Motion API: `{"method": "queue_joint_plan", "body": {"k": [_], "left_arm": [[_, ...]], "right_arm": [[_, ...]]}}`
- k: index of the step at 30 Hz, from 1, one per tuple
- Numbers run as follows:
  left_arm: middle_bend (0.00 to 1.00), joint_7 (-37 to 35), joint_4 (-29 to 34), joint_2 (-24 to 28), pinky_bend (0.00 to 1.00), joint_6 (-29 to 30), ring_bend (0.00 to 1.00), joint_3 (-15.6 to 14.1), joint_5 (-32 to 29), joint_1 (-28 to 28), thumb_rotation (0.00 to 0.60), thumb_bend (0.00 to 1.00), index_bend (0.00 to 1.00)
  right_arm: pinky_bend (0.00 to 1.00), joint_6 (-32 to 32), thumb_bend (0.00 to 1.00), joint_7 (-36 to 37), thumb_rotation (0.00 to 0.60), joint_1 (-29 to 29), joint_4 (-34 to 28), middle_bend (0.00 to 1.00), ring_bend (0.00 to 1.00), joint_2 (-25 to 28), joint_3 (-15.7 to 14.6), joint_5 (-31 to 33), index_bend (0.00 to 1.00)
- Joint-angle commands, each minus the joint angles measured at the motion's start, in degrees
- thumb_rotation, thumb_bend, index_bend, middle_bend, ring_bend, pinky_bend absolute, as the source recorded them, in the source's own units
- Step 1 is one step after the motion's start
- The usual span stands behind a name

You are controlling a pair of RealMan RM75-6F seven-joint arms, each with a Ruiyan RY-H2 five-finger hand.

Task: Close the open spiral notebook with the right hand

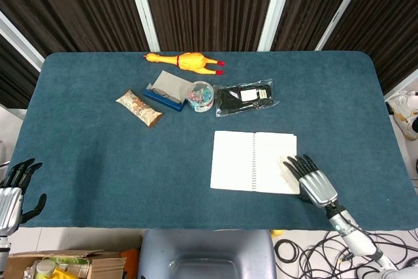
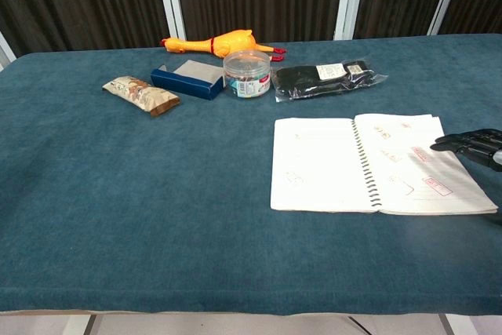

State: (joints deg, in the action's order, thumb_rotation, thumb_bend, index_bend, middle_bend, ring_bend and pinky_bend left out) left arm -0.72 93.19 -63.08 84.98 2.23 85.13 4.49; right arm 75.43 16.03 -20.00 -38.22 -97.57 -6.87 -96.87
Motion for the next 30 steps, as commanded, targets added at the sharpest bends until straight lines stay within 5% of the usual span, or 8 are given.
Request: {"method": "queue_joint_plan", "body": {"k": [1,12,30], "left_arm": [[0.11,0.0,0.0,0.0,0.33,0.0,0.10,0.0,0.0,0.0,0.600,0.41,0.19],[0.11,-0.1,-0.2,-0.1,0.33,0.0,0.10,0.1,0.1,0.1,0.600,0.41,0.19],[0.12,-0.3,0.0,0.0,0.33,-0.3,0.10,-0.3,0.9,0.3,0.600,0.41,0.19]], "right_arm": [[0.04,0.0,0.29,0.0,0.600,0.0,0.1,0.03,0.00,0.0,0.1,0.0,0.09],[0.04,0.8,0.29,0.2,0.600,0.0,1.0,0.03,0.00,-0.6,0.4,-0.1,0.14],[0.09,5.9,0.29,2.3,0.600,-0.1,7.8,0.14,0.06,-4.4,2.0,-0.3,0.66]]}}
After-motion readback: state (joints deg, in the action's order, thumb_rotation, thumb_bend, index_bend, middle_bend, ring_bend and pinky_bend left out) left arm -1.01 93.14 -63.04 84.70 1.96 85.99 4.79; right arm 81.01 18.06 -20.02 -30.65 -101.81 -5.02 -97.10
